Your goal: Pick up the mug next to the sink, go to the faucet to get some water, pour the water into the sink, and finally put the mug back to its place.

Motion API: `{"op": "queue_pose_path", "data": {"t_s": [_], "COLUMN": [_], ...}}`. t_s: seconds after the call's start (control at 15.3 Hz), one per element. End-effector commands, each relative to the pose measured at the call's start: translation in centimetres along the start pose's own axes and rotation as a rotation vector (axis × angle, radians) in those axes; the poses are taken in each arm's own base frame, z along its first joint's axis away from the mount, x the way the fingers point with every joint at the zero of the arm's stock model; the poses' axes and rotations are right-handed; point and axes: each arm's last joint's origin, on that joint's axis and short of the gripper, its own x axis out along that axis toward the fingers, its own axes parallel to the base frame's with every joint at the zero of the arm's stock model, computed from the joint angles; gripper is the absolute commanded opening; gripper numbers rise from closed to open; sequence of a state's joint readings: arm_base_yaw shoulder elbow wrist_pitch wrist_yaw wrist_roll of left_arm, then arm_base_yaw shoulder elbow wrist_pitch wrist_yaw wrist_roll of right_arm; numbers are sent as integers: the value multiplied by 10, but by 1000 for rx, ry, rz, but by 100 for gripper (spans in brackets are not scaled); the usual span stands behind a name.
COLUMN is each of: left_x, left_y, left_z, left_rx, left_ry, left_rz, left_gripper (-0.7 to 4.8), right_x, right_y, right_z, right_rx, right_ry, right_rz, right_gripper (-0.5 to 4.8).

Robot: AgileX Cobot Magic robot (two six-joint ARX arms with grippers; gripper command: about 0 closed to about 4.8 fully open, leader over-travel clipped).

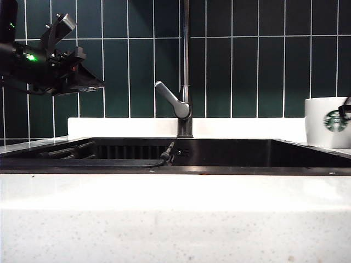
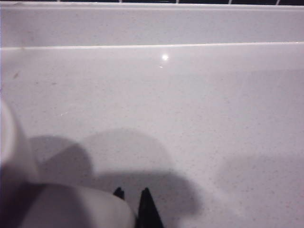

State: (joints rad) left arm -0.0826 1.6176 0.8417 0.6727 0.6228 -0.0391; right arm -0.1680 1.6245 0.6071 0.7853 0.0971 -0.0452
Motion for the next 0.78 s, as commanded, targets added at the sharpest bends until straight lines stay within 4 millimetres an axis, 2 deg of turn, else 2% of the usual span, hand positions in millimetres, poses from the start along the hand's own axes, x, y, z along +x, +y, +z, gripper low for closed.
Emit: {"op": "queue_pose_path", "data": {"t_s": [0.07,0.33,0.65,0.78], "left_x": [0,1,8,20], "left_y": [-2,-2,2,10], "left_z": [4,4,26,31], "left_rx": [12,7,36,29], "left_ry": [-12,-5,-23,-14], "left_rz": [-54,-54,-56,-80], "left_gripper": [99,99,99,99], "right_x": [-1,-7,-19,-20], "right_y": [0,-1,-1,9], "right_z": [8,20,46,62], "right_rx": [-3,1,44,78], "right_ry": [-50,-95,-190,-207], "right_rz": [-3,-5,40,111], "right_gripper": [8,-1,-1,-1]}}
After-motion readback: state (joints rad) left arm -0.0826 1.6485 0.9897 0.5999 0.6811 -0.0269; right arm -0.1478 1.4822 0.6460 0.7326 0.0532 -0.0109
